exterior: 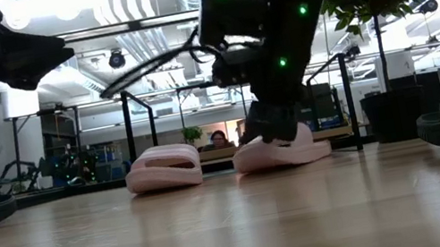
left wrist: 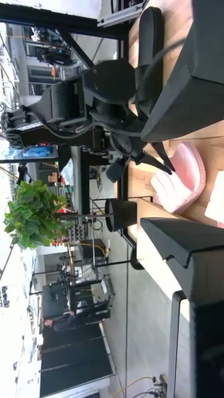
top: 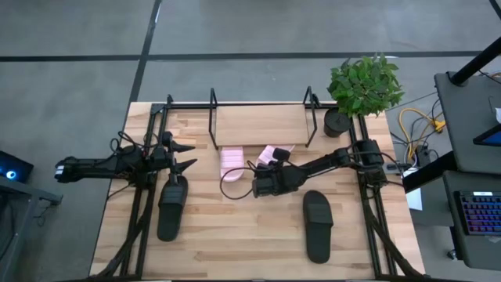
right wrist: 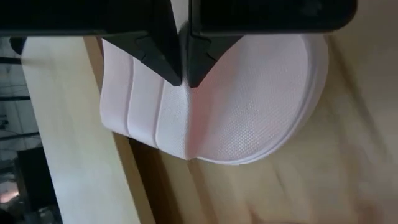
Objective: Pick and place slides into the shelf
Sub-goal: Put the right pink slides on the shelf
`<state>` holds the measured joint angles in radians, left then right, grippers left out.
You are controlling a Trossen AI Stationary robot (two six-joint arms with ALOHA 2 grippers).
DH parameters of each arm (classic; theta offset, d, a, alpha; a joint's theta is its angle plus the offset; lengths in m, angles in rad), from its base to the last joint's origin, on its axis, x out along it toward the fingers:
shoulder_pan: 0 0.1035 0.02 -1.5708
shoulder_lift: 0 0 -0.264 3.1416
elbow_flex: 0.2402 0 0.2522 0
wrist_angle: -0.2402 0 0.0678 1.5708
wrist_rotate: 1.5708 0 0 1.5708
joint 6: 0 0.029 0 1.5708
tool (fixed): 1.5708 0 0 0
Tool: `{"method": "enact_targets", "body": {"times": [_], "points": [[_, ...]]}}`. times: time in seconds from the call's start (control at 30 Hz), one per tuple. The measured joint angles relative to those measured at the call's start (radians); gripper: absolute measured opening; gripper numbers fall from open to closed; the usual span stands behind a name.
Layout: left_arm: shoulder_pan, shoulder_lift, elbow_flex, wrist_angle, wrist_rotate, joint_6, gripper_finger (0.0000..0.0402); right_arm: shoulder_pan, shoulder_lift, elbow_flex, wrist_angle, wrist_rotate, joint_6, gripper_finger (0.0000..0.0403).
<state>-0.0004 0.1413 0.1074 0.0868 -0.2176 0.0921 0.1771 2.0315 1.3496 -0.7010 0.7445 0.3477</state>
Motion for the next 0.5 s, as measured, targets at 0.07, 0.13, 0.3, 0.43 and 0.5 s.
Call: {"method": "enact_targets", "body": {"times": [0.07, 0.13, 0.3, 0.43, 0.5], "points": [[0.0, 0.0, 0.0, 0.0, 0.0, 0.0, 0.0196, 0.017, 0.0, 0.022, -0.016, -0.011, 0.0, 0.001], [0.0, 0.0, 0.0, 0.0, 0.0, 0.0, 0.0196, 0.033, 0.0, 0.042, -0.034, -0.015, 0.0, 0.0009], [0.0, 0.0, 0.0, 0.0, 0.0, 0.0, 0.0196, 0.064, -0.001, 0.092, -0.095, -0.014, 0.003, 0.0009], [0.0, 0.001, 0.0, 0.0, 0.0, 0.0, 0.0196, 0.084, -0.012, 0.133, -0.156, -0.015, 0.046, 0.0009], [0.0, 0.001, 0.0, 0.0, 0.0, 0.0, 0.0196, 0.094, -0.024, 0.142, -0.165, -0.015, 0.051, 0.0009]]}}
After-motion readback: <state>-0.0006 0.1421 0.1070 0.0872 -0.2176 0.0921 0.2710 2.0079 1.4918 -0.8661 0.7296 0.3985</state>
